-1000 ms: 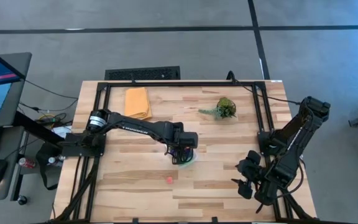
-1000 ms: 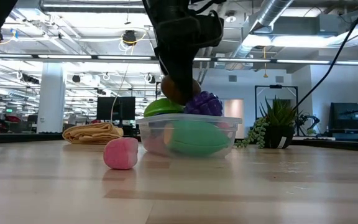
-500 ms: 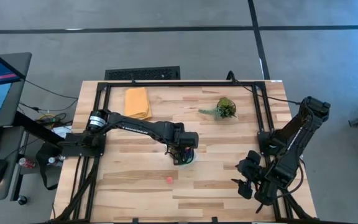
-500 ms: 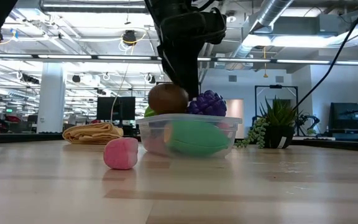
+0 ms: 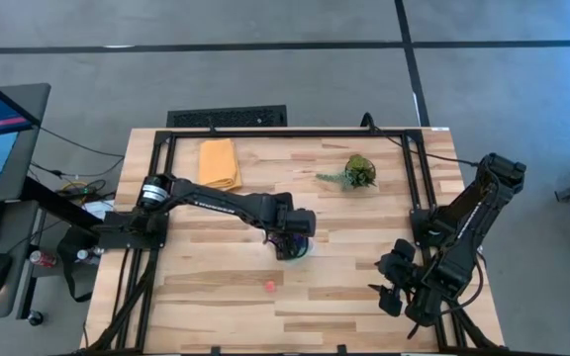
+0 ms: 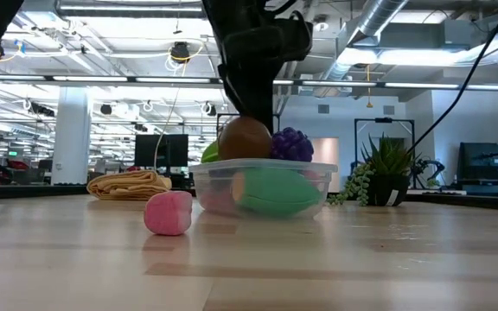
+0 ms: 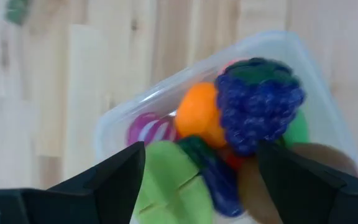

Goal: Pick and placing Produce into tupperware
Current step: Put the pink peach into the transparent bin

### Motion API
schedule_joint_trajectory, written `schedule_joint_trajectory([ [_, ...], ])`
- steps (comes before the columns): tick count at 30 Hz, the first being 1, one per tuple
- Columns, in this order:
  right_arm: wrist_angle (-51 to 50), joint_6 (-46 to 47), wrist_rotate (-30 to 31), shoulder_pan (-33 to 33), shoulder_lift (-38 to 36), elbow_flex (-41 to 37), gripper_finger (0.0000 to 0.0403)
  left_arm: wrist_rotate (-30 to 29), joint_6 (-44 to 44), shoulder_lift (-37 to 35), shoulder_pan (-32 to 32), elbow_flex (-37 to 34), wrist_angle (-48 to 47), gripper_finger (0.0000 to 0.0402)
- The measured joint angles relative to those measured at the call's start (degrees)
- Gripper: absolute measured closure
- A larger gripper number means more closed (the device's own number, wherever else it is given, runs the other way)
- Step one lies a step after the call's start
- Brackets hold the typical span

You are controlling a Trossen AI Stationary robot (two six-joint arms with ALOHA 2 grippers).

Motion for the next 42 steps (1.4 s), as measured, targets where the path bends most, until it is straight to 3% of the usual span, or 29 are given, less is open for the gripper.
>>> schedule_joint_trajectory([
  [14, -0.02, 0.00, 0.11, -0.04, 0.00, 0.00, 0.0081, -1.18, 1.51, -0.24, 1.98, 14.86, -9.46, 0.0116],
  [21, -0.05, -0.04, 1.35, -0.04, 0.00, 0.00, 0.0081, -2.22, 0.50, -0.26, -0.80, 21.77, -15.87, 0.0116],
  [42, 1.27, -6.46, 2.86, -3.29, 0.00, 0.00, 0.0081, -20.98, -17.81, -2.51, -18.80, 22.10, -23.53, 0.0116],
])
